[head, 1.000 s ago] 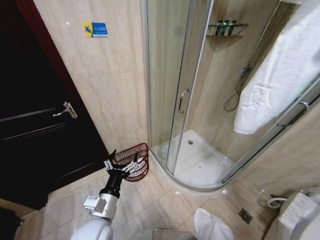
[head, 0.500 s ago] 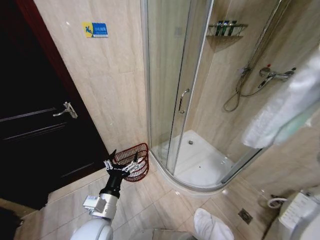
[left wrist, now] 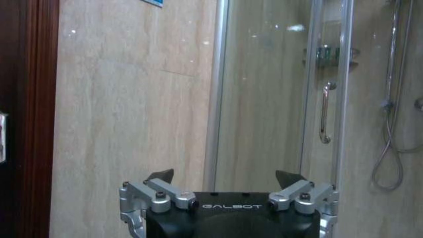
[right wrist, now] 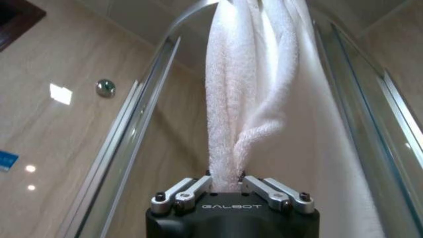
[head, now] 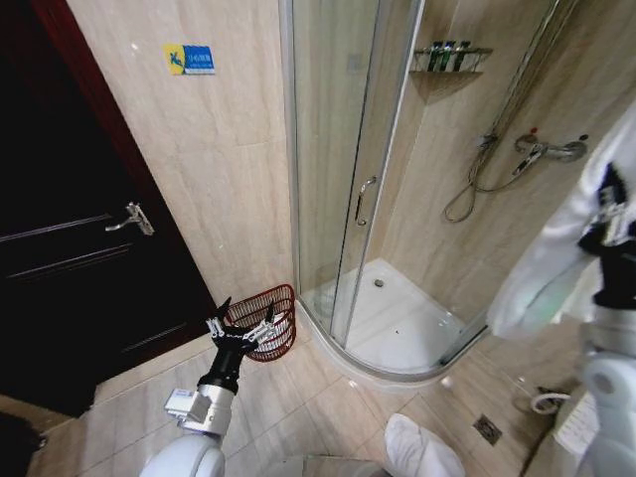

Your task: Discard the used towel into the hamper.

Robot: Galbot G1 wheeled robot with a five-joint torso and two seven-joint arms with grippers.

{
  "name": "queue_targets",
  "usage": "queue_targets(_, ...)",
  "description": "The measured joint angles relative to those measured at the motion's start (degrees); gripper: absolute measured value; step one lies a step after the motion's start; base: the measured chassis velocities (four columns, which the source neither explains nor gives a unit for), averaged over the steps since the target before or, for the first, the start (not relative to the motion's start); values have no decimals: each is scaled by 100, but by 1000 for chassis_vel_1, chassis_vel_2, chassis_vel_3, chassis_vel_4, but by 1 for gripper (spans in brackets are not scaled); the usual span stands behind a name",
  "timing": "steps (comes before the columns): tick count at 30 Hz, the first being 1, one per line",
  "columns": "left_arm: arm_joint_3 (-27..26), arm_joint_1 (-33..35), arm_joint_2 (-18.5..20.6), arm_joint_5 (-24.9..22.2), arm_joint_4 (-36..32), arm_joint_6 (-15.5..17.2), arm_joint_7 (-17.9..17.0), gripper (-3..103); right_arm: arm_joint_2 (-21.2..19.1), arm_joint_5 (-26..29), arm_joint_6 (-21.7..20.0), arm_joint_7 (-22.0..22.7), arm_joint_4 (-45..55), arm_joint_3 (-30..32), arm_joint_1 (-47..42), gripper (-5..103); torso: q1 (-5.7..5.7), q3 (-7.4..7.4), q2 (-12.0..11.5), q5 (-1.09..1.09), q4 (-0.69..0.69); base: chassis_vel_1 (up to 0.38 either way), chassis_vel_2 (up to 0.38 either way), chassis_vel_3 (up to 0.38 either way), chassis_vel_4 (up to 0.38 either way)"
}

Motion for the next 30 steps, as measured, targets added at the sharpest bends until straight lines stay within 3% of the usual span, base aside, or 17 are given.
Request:
queue_targets(12, 0, 0, 0, 0, 0, 0, 0, 100, 785, -579, 784, -291, -149, -226, -491, 8, 0, 0, 0, -1, 0, 0, 0, 0, 0)
queue_targets(14, 0, 0, 1, 0, 0, 0, 0, 100, 972, -731, 1161, -364, -210, -265, -587, 8, 0, 0, 0, 0, 0, 0, 0, 0, 0)
queue_targets(24, 0, 0, 0, 0, 0, 0, 0, 100, 1563, -1458, 2126, -643, -588, -393, -864, 8, 0, 0, 0, 1, 1, 0, 0, 0, 0)
queue_targets(30, 0, 0, 0, 0, 0, 0, 0, 100, 1649, -1510, 2433, -659, -967, -466, -1042, 8, 1, 0, 0, 1, 0, 0, 0, 0, 0)
